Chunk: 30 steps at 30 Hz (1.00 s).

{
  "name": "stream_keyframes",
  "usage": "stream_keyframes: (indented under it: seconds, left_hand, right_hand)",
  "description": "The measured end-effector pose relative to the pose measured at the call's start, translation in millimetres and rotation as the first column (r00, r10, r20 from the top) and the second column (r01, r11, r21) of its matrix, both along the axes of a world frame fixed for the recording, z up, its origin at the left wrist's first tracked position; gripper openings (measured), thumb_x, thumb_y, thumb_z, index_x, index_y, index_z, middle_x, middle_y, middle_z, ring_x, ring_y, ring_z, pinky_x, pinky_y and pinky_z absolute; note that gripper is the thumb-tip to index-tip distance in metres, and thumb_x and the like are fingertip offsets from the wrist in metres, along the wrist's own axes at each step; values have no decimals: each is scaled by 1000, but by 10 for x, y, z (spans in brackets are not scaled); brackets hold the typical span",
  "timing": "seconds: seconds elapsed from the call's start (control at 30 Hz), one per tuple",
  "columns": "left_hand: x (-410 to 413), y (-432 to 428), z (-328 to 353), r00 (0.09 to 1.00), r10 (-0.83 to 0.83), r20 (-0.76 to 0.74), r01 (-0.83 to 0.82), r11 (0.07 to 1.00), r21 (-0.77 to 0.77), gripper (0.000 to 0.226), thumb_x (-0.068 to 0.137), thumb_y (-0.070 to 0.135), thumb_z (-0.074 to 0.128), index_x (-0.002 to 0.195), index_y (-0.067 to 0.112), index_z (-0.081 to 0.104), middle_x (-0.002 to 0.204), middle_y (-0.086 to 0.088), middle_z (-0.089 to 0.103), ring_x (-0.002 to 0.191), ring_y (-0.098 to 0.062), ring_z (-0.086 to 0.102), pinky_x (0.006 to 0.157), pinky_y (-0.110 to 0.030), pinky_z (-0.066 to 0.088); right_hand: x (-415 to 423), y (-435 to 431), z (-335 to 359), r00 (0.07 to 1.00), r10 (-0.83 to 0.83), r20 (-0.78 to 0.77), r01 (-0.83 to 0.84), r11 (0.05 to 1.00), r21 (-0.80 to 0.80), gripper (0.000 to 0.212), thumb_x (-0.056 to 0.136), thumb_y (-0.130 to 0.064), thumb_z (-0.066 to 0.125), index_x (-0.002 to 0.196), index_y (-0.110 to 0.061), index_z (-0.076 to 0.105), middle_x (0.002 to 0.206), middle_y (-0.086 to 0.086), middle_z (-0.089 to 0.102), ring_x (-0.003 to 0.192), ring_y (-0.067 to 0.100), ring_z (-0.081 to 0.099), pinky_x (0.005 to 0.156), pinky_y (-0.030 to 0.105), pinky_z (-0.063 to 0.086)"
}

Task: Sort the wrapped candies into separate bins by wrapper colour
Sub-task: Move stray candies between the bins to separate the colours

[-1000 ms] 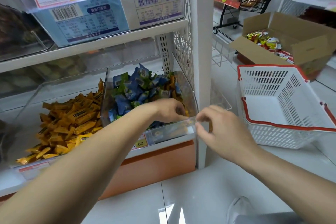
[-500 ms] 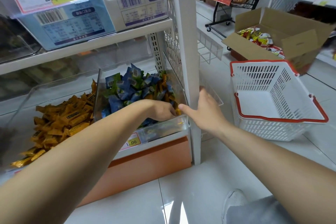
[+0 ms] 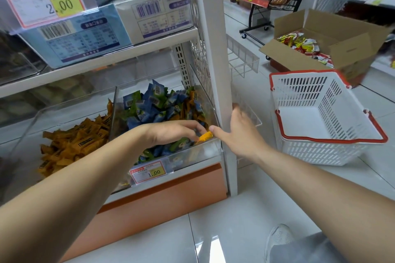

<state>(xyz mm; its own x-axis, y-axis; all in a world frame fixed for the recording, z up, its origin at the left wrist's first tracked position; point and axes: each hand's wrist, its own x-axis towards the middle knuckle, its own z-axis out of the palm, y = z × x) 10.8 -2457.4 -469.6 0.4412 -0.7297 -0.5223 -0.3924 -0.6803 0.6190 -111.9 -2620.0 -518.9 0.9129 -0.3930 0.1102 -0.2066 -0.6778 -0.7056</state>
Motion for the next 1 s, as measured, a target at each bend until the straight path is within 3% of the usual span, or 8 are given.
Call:
stream_keyframes:
  seconds: [0.13,0.27,0.4,0.47,0.57,0.7,0.87,1.0]
  left_hand:
    - [-51,47,-5,1000,-6,27,8,999,-50,45,77,36,52,121,39,56,127,12,54,114,-10,49,98,-32,37]
    - [-91,29,-12,1000,18,-15,-19,996,-85,28,96,46,45,119,37,58,129,21,52,120,-1,47,95,-16,30]
    - [-114,24,-27,997,27,79,-19,995,-100,56,79,74,52,106,27,61,113,7,64,109,-10,56,97,-29,40]
    - [-115,26,9,996,30,84,-22,995,-97,52,70,69,63,101,27,59,97,1,66,88,-9,57,83,-32,42]
    - [-89,47,30,995,64,83,-51,988,-148,43,75,43,79,102,24,53,84,5,64,71,-6,55,72,-31,47]
    - [-46,102,22,981,173,90,-146,959,-243,44,77,16,83,104,22,48,88,-6,60,76,-16,57,79,-42,54]
    - [2,163,-6,931,333,148,-266,898,-350,47,76,21,86,104,30,49,96,-5,63,81,-18,63,77,-36,55]
    - [36,175,26,848,514,129,-392,773,-499,45,78,22,84,104,31,49,98,1,69,81,-14,68,62,-26,52]
  right_hand:
    - [4,3,0,1000,-7,5,7,1000,7,80,90,-54,62,144,-5,31,146,16,42,132,32,45,99,36,40]
    - [21,5,-15,1000,-14,-1,14,1000,15,78,90,-53,63,143,-6,32,144,14,44,130,30,47,93,31,38]
    - [36,-2,-28,1000,-21,-2,21,1000,12,68,90,-51,64,136,-8,37,138,12,48,124,27,50,86,26,36]
    - [40,-5,-31,1000,-30,1,30,1000,0,65,89,-50,65,132,-9,39,135,12,49,121,28,52,84,28,36]
    - [36,-11,-37,1000,-30,3,30,1000,0,64,89,-50,66,130,-9,40,133,13,50,120,29,52,84,29,37]
    - [19,-16,-18,1000,-16,-6,16,1000,9,63,90,-51,64,130,-9,41,133,11,50,118,27,54,84,29,39]
    - [-70,42,35,991,-105,-80,99,993,-66,64,89,-59,59,125,-8,44,125,10,55,109,27,58,80,37,49]
    - [-248,100,163,972,-156,-177,137,984,-114,49,85,-60,58,101,-14,56,89,2,66,80,21,64,66,35,53]
